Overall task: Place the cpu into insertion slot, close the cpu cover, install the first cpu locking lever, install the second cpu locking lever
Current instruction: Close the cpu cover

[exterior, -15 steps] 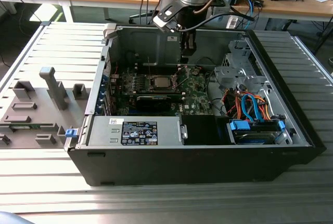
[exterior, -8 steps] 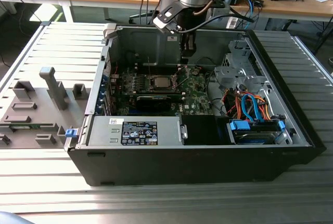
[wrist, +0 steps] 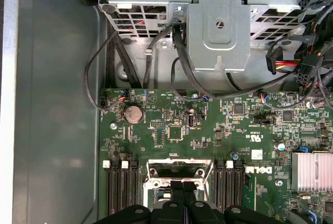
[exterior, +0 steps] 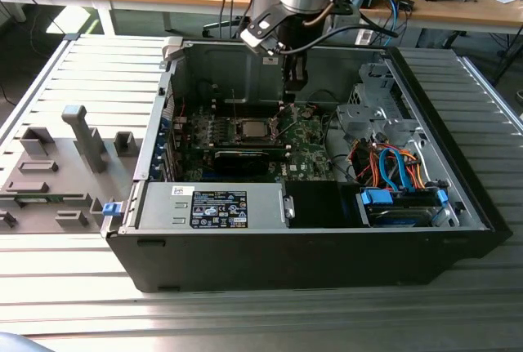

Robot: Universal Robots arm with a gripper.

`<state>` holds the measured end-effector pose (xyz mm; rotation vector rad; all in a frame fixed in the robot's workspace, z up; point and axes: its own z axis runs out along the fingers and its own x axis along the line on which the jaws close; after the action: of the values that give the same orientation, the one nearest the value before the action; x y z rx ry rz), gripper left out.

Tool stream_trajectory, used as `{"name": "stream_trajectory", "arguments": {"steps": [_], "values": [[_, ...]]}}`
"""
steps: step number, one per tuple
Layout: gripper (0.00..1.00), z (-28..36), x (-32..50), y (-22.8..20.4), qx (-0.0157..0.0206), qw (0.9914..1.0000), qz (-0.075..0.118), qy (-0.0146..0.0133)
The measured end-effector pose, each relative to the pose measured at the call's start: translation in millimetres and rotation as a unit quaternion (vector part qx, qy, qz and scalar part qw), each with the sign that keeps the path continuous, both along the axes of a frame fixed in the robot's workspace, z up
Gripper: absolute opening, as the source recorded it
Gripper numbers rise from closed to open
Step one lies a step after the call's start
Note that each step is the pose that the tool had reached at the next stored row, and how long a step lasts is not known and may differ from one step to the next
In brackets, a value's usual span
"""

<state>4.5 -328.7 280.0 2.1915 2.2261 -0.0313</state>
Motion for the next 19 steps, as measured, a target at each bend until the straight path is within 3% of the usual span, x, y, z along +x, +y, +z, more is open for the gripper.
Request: {"name": "stream_trajectory", "arguments": {"steps": [19], "values": [[0.11,-7.2,0.0,0.0,0.0003,1.0,0.0,0.0]]}}
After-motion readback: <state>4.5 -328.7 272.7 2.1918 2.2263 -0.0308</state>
